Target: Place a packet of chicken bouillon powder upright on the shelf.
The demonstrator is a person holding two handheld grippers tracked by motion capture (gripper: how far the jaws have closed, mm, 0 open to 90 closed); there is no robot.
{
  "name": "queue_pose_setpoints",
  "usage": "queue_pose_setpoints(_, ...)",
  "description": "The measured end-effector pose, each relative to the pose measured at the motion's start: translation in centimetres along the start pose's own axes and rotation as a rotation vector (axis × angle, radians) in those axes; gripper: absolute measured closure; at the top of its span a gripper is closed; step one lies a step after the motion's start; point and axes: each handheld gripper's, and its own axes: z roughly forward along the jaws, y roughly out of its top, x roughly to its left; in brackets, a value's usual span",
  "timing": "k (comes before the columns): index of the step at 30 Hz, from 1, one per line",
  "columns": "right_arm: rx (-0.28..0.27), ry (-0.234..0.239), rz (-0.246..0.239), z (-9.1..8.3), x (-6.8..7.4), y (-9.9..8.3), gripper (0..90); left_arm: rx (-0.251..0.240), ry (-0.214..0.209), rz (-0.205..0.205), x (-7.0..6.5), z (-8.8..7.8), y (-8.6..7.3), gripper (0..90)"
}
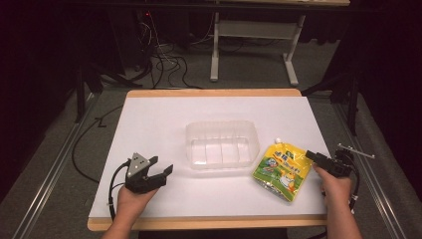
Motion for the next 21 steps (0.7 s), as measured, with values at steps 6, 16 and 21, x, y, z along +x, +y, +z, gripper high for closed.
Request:
queue_pose_setpoints(6,0.039,0.076,0.059,0.33,0.32,-0.35,48.8,0.002,-0.005,0.007,-0.09,0.08,0.02,34.5)
queue_pose_setpoints(16,0.055,0.09,0.047,0.09,0.45,-0.63,85.0,0.009,-0.008,0.026,-0.34,0.39,0.07,34.1)
queue_pose_setpoints(21,0.031,0.096,0.001,-0.27,0.84,-0.82,90.0,0.003,-0.008,0.024,-0.3,0.47,0.12,34.1)
